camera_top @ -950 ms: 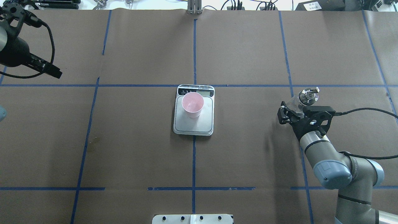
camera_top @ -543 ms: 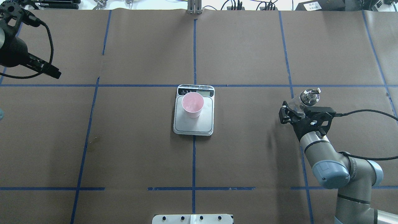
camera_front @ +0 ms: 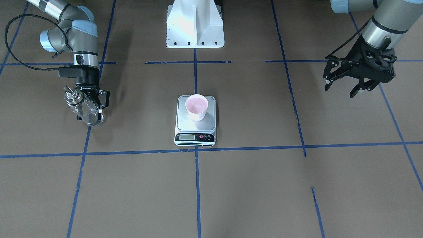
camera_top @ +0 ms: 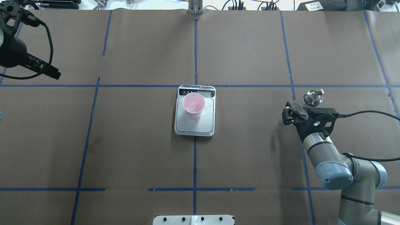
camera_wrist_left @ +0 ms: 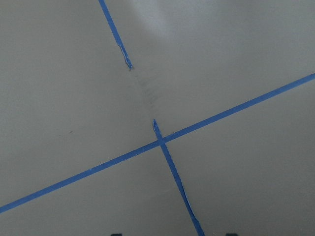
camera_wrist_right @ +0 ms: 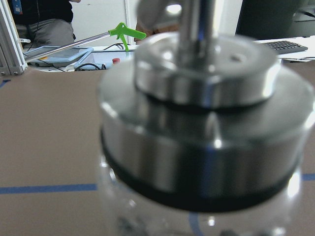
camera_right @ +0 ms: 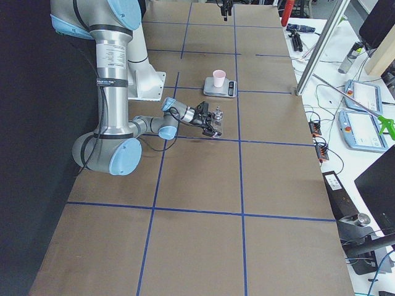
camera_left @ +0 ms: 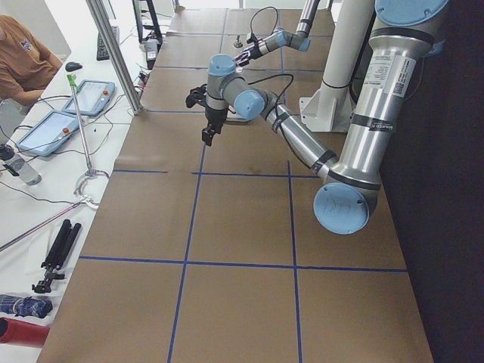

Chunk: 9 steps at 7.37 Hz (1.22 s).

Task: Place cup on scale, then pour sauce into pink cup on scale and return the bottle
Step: 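Lower the glass bottle onto the table with the right gripper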

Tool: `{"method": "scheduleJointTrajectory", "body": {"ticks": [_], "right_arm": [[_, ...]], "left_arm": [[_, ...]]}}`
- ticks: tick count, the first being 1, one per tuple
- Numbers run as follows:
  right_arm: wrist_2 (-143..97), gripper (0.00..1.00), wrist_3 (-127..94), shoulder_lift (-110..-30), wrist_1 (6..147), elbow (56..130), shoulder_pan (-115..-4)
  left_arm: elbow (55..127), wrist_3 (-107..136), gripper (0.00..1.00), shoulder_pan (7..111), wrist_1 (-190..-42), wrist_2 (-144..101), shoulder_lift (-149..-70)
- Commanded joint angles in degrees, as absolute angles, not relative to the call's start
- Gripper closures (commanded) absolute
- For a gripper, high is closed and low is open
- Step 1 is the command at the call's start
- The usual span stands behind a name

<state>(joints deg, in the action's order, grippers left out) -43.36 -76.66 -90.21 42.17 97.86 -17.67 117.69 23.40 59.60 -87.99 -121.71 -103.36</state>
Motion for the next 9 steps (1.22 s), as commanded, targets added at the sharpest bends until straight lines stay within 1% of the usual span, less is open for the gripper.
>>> {"method": "scheduleJointTrajectory", "body": {"ticks": [1,2,3,5,6,7,8,9], "right_arm": [[-43.6,0.87,-76.6,-90.3,42.2,97.6,-17.7],[-43.7,0.87,-76.6,-90.2,42.2,97.6,-17.7],[-43.7,0.81,-76.6,-90.2,42.2,97.4,-17.6],[-43.7,0.79,-76.6,-89.9,42.2,97.5,-17.5],[-43.8,0.73,-76.6,-89.8,42.2,97.5,-17.4],[-43.7,0.64,-76.6,-89.7,42.2,97.3,-17.2],[-43.8,0.63,-76.6,-89.7,42.2,97.0,-17.1],[-43.8,0.54,-76.6,-89.6,42.2,96.9,-17.1]], "left_arm": [[117.6,23.4,0.24,59.6,-88.0,-121.6,-103.4],[117.6,23.4,0.24,59.6,-88.0,-121.6,-103.4],[117.6,23.4,0.24,59.6,-88.0,-121.6,-103.4],[117.6,23.4,0.24,59.6,-88.0,-121.6,-103.4],[117.7,23.4,0.24,59.6,-88.0,-121.6,-103.4],[117.6,23.4,0.24,59.6,-88.0,-121.6,-103.4],[117.6,23.4,0.24,59.6,-88.0,-121.6,-103.4],[117.6,23.4,0.24,59.6,-88.1,-121.6,-103.4]]}}
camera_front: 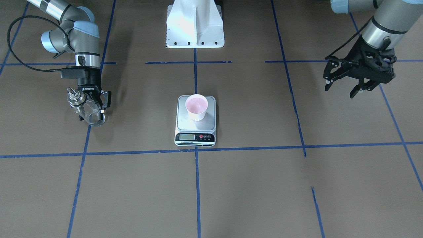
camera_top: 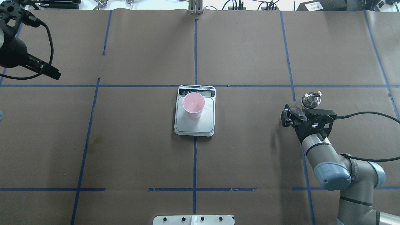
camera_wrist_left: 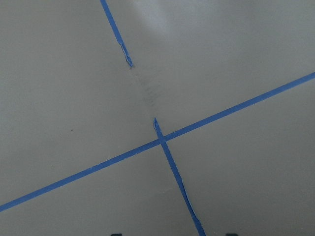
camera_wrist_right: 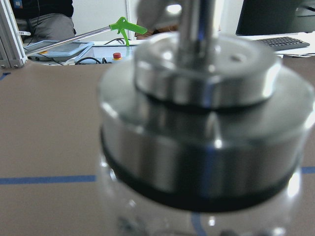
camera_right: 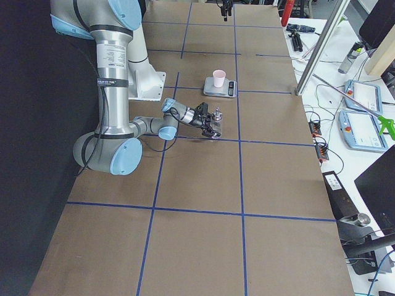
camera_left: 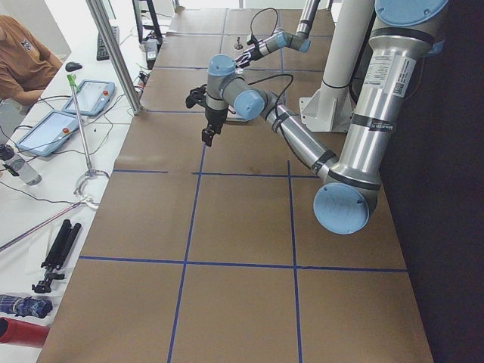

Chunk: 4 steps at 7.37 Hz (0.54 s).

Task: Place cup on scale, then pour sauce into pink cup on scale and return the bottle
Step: 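Lower the glass bottle onto the table with the right gripper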

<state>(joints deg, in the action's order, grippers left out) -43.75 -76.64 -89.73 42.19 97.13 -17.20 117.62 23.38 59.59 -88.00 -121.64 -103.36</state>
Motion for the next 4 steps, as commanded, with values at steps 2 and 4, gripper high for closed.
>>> {"method": "scheduleJointTrajectory", "body": {"ticks": [2,4], "right_arm": [[-43.8,0.00,-76.6,-89.6,42.1,96.3,-17.1],[-43.8,0.00,-76.6,-89.6,42.0,96.9,-17.1]], "left_arm": [[117.7,23.4,0.24,59.6,-88.0,-121.6,-103.4],[117.7,23.4,0.24,59.6,-88.0,-121.6,-103.4]]}}
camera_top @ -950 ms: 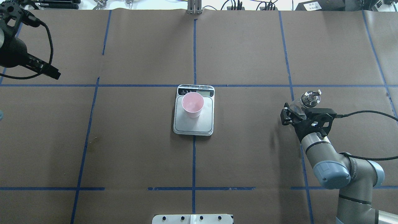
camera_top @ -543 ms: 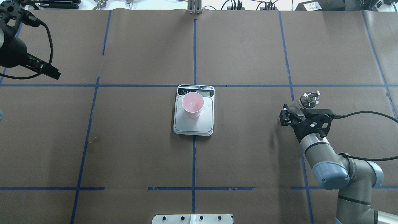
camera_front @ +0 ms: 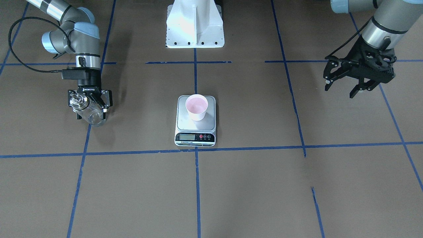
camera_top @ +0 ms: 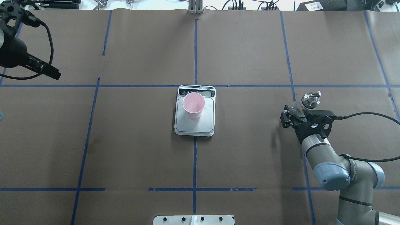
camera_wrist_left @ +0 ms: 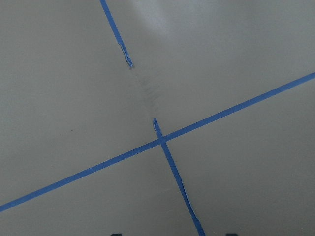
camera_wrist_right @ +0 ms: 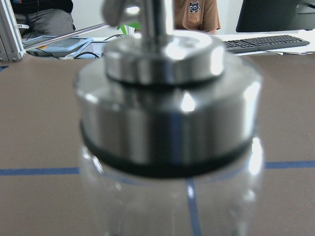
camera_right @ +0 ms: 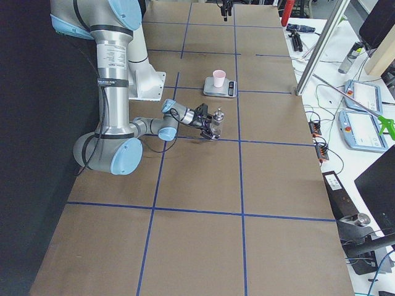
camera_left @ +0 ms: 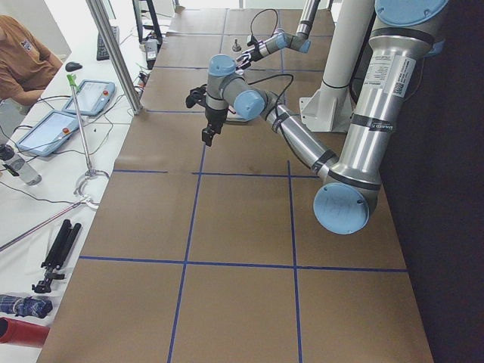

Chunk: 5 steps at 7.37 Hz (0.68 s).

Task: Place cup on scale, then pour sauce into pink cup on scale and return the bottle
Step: 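Lower the glass bottle onto the table with the right gripper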

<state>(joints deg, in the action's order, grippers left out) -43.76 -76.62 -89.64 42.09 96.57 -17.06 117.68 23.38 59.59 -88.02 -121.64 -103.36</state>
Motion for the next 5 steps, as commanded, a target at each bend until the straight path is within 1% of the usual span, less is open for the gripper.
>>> {"method": "scheduleJointTrajectory", "body": {"ticks": [1,3,5], "right_arm": [[-43.8,0.00,-76.6,-89.9,42.0,97.6,-17.1],[-43.7,0.00,-76.6,-91.9,37.5,97.6,-16.0],[-43.2,0.00,-76.6,-92.2,36.7,98.4,-14.9]], "left_arm": [[117.8,23.4,0.24,59.6,-88.0,-121.6,-103.4],[117.9,23.4,0.23,59.6,-88.0,-121.7,-103.4],[118.2,23.5,0.23,59.7,-87.9,-121.6,-103.4]]}}
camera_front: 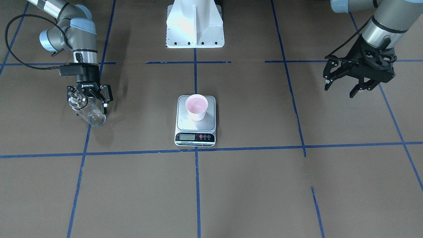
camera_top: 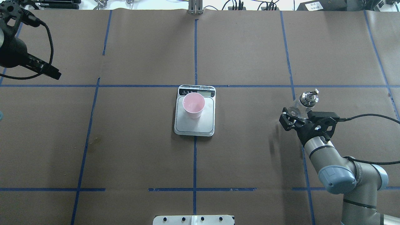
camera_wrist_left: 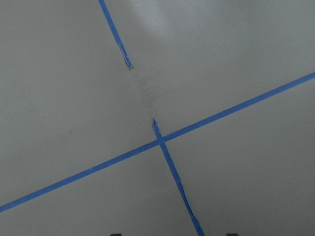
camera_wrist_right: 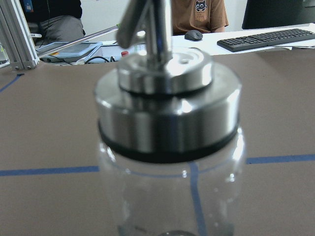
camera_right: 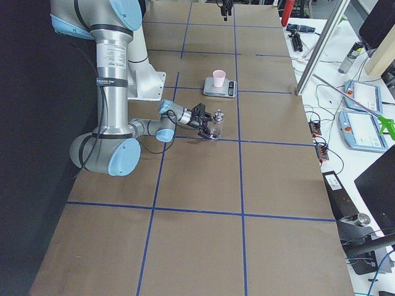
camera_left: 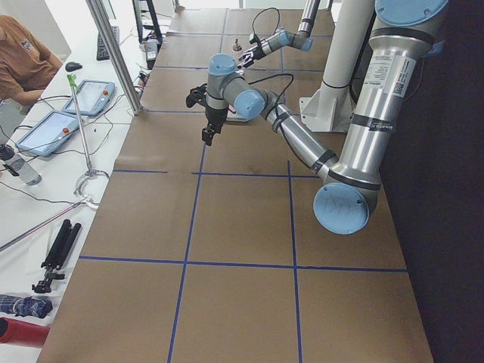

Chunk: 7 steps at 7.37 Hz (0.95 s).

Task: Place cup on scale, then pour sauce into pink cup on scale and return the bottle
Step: 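Open the right gripper and pull it back from the glass bottle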

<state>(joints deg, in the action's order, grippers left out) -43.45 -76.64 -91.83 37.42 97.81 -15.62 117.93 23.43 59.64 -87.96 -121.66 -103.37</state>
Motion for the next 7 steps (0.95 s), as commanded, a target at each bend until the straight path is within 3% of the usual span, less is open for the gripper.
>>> {"method": "scheduleJointTrajectory", "body": {"ticks": [1,7], "right_arm": [[-43.2,0.00,-76.6,-93.3,36.7,99.6,-14.0],[-44.9,0.00,-76.6,-100.7,36.7,104.2,-9.3]], "left_arm": [[118.5,23.6,0.23,59.7,-87.9,-121.7,-103.4],[118.7,24.3,0.23,59.7,-87.9,-121.6,-103.3]]}}
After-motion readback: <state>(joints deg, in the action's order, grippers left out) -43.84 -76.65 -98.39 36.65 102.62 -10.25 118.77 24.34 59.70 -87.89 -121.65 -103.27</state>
